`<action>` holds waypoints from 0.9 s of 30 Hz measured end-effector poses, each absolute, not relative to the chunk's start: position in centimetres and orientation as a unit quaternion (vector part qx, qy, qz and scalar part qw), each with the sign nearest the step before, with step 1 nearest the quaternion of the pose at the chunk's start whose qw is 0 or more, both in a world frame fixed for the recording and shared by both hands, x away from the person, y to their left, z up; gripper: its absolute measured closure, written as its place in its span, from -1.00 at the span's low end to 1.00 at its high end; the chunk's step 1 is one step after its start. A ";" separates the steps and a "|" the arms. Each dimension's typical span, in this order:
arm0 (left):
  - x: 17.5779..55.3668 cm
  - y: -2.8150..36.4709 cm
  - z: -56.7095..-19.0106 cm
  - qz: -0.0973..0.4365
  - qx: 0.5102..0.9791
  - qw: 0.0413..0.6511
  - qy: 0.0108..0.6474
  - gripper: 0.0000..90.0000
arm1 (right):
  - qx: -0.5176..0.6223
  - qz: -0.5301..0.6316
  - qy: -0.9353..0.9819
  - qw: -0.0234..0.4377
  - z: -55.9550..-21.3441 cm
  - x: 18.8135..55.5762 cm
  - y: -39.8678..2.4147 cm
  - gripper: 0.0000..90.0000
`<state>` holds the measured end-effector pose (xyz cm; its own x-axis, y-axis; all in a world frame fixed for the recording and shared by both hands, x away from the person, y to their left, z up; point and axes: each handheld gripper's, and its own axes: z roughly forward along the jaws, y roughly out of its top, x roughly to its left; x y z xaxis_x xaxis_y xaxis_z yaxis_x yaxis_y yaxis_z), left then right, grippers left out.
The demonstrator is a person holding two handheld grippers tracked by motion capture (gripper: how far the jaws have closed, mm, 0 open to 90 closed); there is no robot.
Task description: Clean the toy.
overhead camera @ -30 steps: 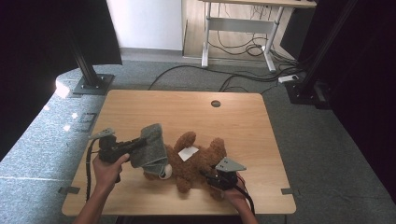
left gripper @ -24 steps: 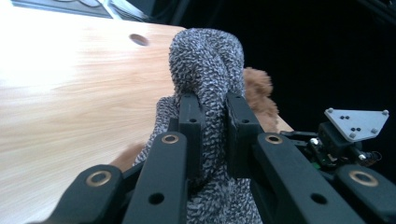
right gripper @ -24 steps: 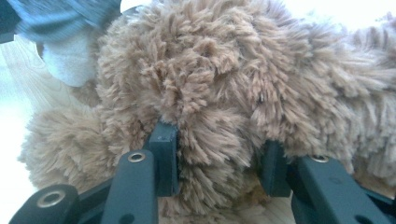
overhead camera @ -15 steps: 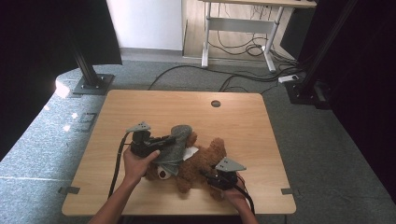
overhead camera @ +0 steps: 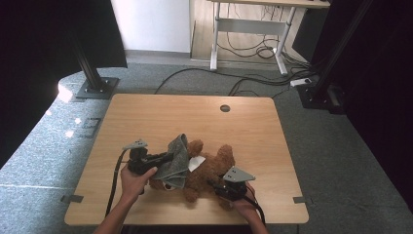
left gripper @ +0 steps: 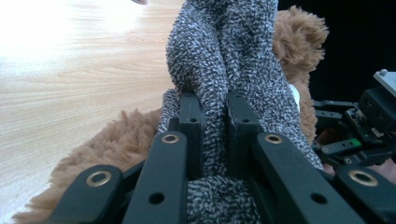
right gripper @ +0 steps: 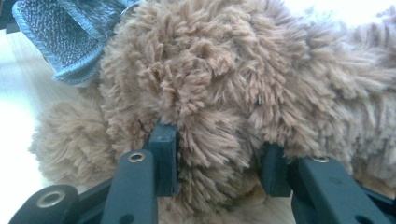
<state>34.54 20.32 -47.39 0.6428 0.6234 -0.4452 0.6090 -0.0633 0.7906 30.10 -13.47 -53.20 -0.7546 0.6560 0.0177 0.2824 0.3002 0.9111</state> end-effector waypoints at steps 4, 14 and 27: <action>34.3 21.1 -47.5 -0.004 0.724 0.545 0.423 0.76 | 0.295 0.511 0.787 0.178 -53.2 29.8 -13.5 0.24; 33.4 23.6 -47.6 0.005 0.717 0.545 0.436 0.76 | 0.291 0.510 0.790 0.175 -53.3 29.4 -13.7 0.25; 32.4 26.9 -49.8 -0.007 0.691 0.550 0.469 0.76 | 0.290 0.513 0.790 0.170 -53.3 29.4 -13.7 0.25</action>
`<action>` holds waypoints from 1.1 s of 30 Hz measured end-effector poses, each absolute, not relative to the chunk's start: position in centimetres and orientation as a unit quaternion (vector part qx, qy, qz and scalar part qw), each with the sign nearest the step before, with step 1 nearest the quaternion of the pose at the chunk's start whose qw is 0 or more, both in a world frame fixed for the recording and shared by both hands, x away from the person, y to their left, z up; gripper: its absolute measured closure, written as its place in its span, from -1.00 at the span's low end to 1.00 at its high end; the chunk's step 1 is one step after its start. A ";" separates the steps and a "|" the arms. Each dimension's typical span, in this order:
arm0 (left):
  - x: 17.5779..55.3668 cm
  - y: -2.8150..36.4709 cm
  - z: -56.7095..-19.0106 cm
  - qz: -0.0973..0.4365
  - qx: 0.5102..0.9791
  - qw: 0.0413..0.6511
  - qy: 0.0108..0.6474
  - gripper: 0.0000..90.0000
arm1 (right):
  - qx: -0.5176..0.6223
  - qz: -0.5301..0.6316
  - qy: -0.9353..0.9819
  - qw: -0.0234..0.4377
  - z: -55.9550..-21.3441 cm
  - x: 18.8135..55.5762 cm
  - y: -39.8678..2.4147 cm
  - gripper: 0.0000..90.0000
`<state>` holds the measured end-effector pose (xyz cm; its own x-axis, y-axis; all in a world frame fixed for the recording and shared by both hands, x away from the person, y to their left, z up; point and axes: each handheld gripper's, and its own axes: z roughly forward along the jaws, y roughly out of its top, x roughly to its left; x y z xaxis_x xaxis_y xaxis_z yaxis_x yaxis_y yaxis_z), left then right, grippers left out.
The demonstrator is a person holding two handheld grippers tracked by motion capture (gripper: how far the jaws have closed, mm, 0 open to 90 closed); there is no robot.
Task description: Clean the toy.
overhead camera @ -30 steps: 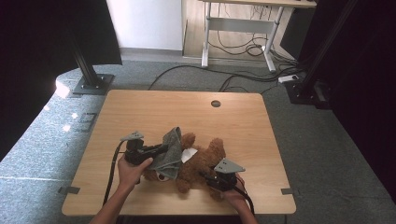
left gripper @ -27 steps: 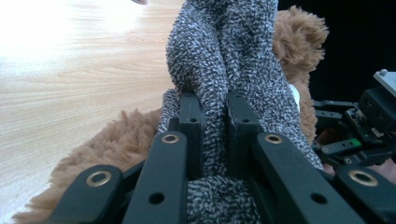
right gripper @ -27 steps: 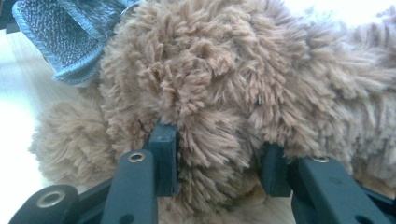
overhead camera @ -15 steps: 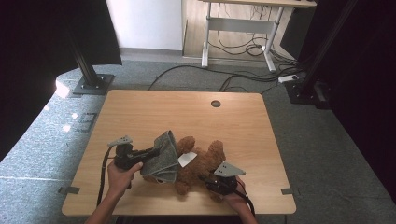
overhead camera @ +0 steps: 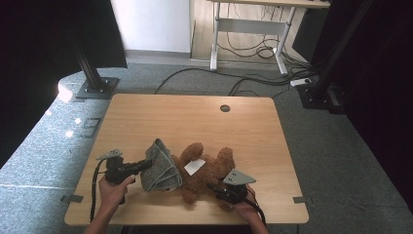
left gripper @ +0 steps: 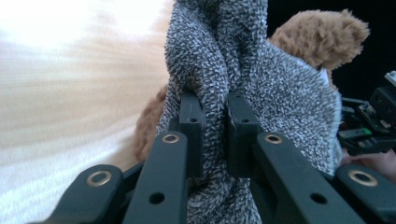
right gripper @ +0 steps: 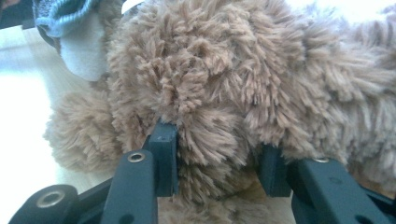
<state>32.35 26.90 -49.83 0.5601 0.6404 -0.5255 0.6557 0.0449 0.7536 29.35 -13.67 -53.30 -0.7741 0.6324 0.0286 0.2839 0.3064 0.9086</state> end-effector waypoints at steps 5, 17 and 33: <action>31.9 26.9 -50.6 -0.020 0.690 0.554 0.466 0.76 | 0.301 0.516 0.789 0.145 -53.2 29.0 -14.0 0.12; 31.8 26.3 -51.1 -0.022 0.695 0.552 0.460 0.77 | 0.380 0.481 0.786 0.083 -52.5 29.9 -13.4 -0.61; 37.4 24.1 -50.0 0.012 0.694 0.528 0.489 0.76 | 0.408 0.461 0.752 0.235 -52.8 35.1 -11.6 0.42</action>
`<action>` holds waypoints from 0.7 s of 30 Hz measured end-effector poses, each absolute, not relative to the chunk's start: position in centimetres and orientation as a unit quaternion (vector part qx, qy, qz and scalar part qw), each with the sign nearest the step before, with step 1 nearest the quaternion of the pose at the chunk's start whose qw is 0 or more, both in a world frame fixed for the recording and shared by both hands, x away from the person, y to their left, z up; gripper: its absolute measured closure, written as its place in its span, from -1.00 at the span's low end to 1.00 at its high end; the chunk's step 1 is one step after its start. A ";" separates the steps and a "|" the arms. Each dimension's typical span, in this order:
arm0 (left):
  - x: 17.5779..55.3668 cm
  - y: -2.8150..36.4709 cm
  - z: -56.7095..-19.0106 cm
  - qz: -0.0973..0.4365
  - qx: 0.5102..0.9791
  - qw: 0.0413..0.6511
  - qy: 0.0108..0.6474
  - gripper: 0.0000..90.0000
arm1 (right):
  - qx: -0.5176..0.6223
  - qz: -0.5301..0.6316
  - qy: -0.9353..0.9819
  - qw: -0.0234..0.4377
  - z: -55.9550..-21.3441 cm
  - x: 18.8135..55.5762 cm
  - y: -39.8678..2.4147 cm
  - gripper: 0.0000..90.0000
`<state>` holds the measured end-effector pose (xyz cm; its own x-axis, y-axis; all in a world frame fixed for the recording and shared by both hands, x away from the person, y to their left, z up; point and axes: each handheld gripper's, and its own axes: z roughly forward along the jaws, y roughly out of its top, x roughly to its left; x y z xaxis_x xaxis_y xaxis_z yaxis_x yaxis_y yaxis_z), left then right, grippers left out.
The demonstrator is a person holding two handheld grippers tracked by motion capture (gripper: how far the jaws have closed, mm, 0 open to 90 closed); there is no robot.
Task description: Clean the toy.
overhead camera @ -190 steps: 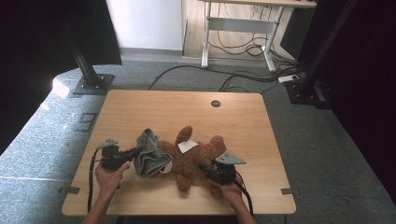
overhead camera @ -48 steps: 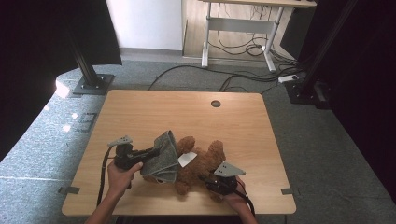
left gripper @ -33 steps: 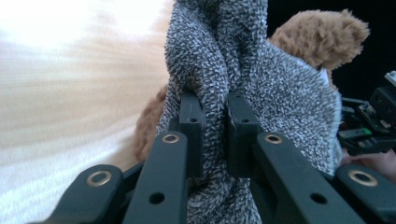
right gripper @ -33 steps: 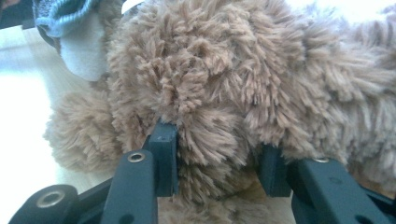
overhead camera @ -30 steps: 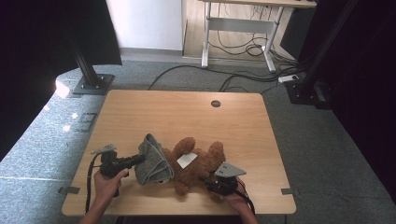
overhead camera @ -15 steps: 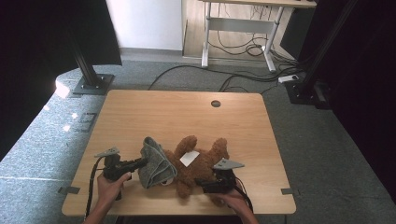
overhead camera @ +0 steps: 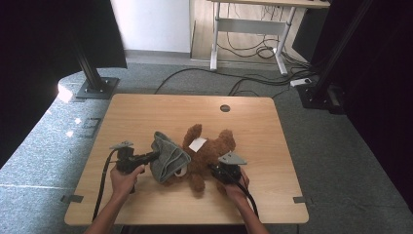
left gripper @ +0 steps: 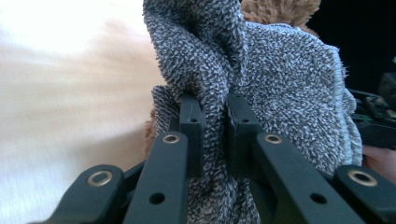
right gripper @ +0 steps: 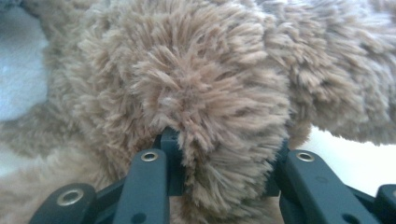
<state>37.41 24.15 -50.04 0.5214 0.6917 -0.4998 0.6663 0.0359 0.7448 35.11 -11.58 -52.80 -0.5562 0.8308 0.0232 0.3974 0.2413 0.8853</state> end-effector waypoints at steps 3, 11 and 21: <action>39.2 23.4 -49.7 0.025 0.695 0.519 0.497 0.76 | 0.415 0.463 0.741 0.253 -52.9 36.9 -11.7 0.42; 38.4 23.6 -49.8 0.021 0.704 0.520 0.484 0.77 | 0.382 0.472 0.758 0.237 -53.5 36.0 -12.6 0.40; 33.4 24.4 -52.6 -0.013 0.738 0.485 0.470 0.78 | 0.325 0.456 0.803 0.203 -54.0 31.3 -13.7 0.38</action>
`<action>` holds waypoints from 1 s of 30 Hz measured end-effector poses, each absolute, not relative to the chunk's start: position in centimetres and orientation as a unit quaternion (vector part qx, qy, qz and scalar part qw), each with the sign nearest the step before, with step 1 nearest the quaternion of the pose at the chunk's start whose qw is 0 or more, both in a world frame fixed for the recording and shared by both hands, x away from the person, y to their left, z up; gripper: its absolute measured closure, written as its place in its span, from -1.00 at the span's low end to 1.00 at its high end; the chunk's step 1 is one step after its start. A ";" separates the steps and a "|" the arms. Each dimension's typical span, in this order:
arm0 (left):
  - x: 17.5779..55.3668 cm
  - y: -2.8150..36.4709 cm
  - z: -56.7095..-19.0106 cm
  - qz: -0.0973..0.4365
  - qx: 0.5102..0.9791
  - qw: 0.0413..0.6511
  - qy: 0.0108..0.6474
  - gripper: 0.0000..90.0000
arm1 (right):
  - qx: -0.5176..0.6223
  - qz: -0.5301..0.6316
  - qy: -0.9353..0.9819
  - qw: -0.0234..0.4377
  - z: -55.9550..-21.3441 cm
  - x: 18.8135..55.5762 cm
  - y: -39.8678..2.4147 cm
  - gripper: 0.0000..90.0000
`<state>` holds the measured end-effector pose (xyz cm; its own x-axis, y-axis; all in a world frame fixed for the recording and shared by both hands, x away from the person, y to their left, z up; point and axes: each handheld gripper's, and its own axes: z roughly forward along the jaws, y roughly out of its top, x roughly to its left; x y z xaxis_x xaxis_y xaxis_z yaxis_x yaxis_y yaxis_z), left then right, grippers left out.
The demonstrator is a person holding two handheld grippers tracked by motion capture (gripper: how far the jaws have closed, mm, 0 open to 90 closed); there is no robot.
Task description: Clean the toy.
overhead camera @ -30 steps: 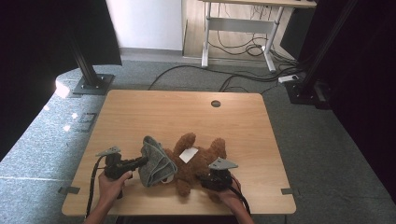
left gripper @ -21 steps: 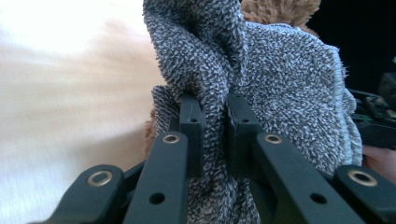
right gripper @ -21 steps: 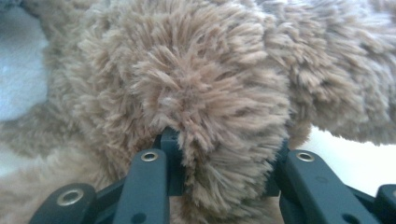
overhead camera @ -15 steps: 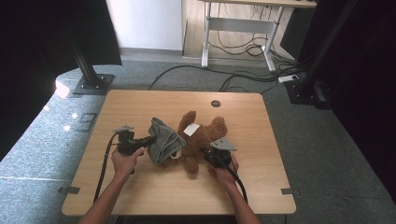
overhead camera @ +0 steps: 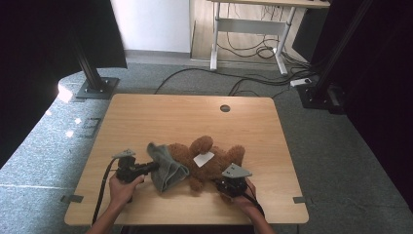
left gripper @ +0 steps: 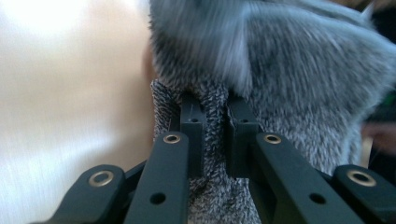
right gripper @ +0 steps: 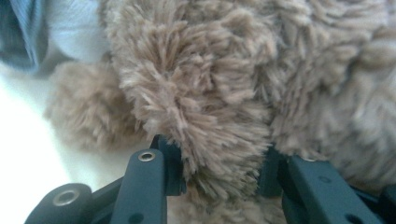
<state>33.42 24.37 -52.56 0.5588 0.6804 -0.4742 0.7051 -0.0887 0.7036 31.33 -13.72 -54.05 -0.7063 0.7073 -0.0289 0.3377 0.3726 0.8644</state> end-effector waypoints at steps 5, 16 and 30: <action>33.0 24.8 -53.0 -0.022 0.734 0.488 0.472 0.77 | 0.310 0.446 0.813 0.211 -54.0 30.4 -13.7 0.38; 34.4 21.6 -44.4 -0.015 0.703 0.589 0.398 0.78 | 0.287 0.438 0.818 0.238 -54.0 30.4 -13.5 0.39; 38.4 15.5 -47.8 -0.067 0.728 0.518 0.445 0.80 | 0.282 0.446 0.816 0.236 -54.1 30.3 -13.7 0.23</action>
